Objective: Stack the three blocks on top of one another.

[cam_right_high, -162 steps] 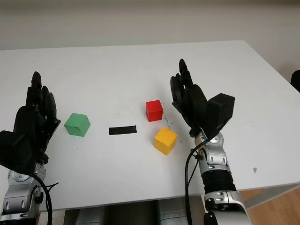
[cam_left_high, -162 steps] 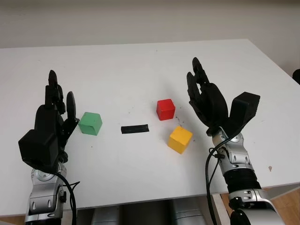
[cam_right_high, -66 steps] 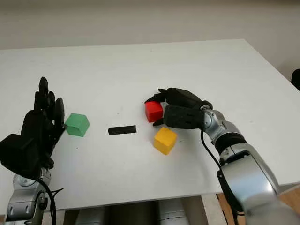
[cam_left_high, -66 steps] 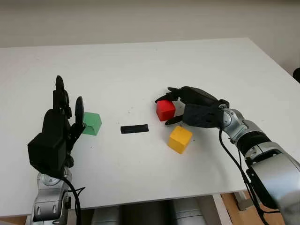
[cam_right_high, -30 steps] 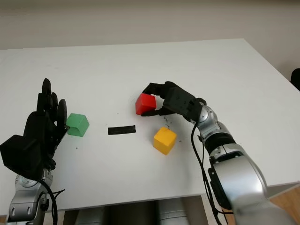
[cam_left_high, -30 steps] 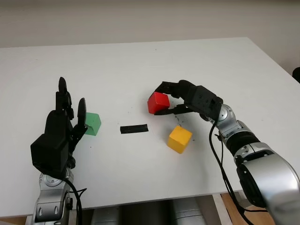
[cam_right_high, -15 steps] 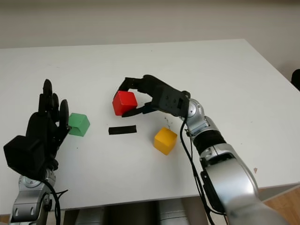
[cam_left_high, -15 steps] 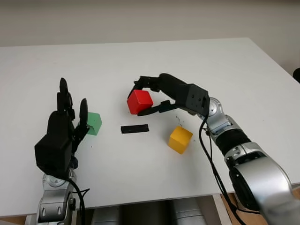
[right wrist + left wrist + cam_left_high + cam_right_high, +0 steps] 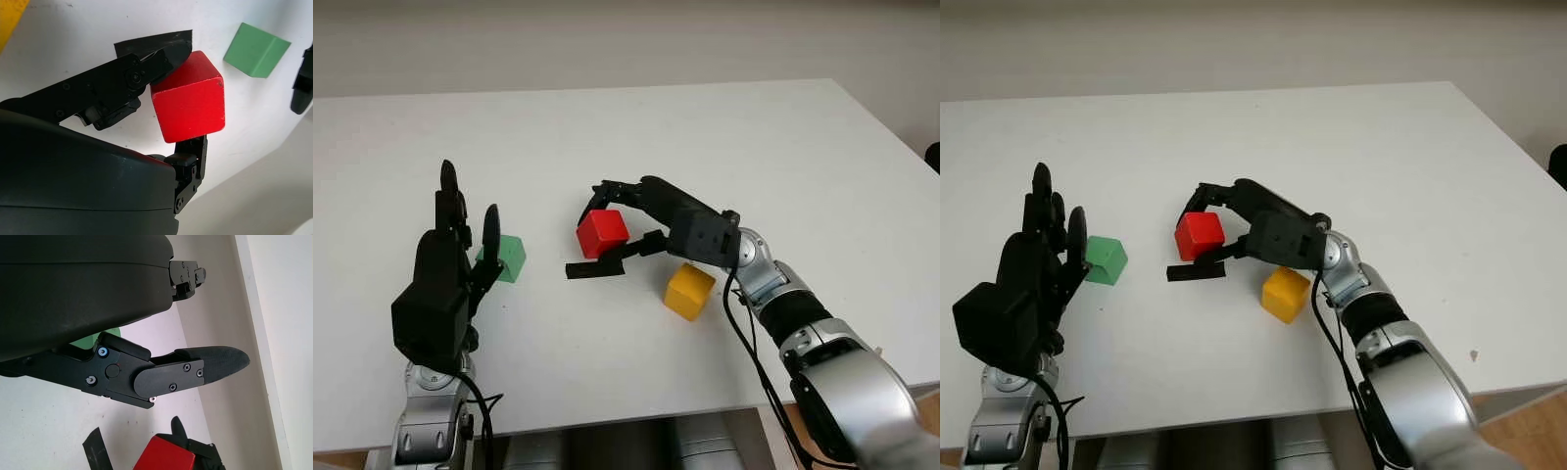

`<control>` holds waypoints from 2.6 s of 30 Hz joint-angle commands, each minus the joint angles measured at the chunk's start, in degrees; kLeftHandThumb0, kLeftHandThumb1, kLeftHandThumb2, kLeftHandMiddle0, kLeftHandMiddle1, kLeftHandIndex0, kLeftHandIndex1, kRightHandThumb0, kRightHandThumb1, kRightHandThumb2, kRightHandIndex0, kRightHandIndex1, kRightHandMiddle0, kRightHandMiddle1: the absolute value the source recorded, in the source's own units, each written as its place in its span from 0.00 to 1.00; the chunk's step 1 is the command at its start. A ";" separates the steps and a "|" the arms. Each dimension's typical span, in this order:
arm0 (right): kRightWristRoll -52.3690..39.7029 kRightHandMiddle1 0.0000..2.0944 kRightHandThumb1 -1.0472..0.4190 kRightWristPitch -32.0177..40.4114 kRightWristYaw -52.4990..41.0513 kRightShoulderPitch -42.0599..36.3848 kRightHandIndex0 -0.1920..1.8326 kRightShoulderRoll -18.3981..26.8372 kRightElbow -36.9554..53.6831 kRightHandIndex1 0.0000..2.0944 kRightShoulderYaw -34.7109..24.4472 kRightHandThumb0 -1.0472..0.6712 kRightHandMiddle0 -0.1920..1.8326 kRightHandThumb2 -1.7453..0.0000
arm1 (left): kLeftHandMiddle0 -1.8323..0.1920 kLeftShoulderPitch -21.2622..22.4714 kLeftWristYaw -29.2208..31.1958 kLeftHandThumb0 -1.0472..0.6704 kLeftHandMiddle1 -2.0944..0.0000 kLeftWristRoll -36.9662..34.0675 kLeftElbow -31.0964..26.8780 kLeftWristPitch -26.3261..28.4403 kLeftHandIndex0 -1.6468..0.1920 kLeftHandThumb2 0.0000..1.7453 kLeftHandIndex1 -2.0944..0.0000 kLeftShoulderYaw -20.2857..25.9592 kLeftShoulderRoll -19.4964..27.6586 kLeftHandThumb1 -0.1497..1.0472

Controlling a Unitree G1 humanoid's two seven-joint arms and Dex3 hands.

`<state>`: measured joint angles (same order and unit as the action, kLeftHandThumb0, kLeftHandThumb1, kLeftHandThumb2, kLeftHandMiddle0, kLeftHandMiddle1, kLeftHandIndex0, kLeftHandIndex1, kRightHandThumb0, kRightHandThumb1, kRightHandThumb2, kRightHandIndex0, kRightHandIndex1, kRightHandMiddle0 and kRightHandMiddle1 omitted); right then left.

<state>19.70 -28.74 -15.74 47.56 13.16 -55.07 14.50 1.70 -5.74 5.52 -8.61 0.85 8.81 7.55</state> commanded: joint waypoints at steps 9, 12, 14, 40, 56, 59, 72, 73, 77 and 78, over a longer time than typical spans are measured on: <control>2.70 0.82 0.08 4.04 4.00 -1.69 0.24 -0.42 3.41 0.03 1.79 0.34 0.29 0.97 | 0.95 0.41 -0.23 0.19 0.97 0.17 -0.28 -0.25 0.95 0.32 0.97 -0.69 -0.36 1.00; 3.06 0.82 0.07 4.86 3.59 -1.72 0.24 -0.21 3.76 0.03 2.28 0.34 0.29 0.97 | 0.95 0.29 -0.12 0.19 0.97 -0.14 -0.24 -0.21 0.95 0.32 0.97 -0.68 -0.32 1.00; 3.62 0.82 0.07 5.26 3.16 -1.63 0.24 0.14 4.04 0.03 2.87 0.34 0.28 0.97 | 0.95 0.30 -0.07 0.19 0.98 -0.50 0.01 -0.71 0.95 0.32 0.98 -0.62 -0.40 1.00; 4.19 0.79 0.08 11.89 -0.95 -4.13 0.26 1.01 12.08 0.03 4.35 0.34 0.30 0.97 | 0.94 0.36 -1.06 0.19 0.97 0.57 -0.07 -0.11 0.94 0.33 0.97 -1.11 -0.95 1.00; 4.96 0.79 0.07 7.78 2.22 -3.37 0.25 0.43 7.30 0.02 5.18 0.35 0.27 0.97 | 0.94 -0.25 -0.95 0.19 0.97 0.41 -0.45 -0.03 0.95 0.32 0.97 -1.13 -1.06 1.00; 4.86 0.73 0.07 6.49 1.12 -2.97 0.23 0.86 6.60 0.01 5.50 0.33 0.23 0.97 | 0.94 -0.19 -0.94 0.19 0.97 0.20 -0.59 0.15 0.95 0.32 0.98 -1.09 -1.20 1.00; -0.69 0.10 0.09 5.38 -9.93 -2.14 0.03 3.66 10.66 0.00 3.35 0.13 0.06 0.97 | 0.94 -0.27 -0.96 0.20 0.97 0.69 -0.43 0.21 0.95 0.32 0.97 -1.06 -1.08 1.00; -1.51 0.09 0.09 5.21 -10.71 -2.23 0.03 4.27 11.58 0.00 2.80 0.13 0.06 0.97 | 0.94 -0.27 -0.91 0.20 0.97 0.71 -0.46 0.21 0.95 0.32 0.97 -1.08 -1.05 1.00; -5.48 0.07 0.07 5.90 -12.90 -2.75 0.02 6.79 15.65 0.01 -0.65 0.12 0.07 0.96 | 0.94 -0.38 -0.95 0.21 0.97 1.07 -0.47 -0.05 0.95 0.33 0.97 -1.24 -0.96 1.00; -6.53 0.07 0.07 6.72 -13.44 -2.75 0.01 7.44 16.81 0.01 -1.62 0.11 0.06 0.96 | 0.94 -0.41 -1.01 0.21 0.97 1.24 -0.54 0.16 0.95 0.33 0.97 -1.28 -0.97 1.00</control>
<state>14.33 -22.55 -28.74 44.39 19.41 -40.36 14.47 1.50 -6.57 6.55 -8.44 1.09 7.66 6.69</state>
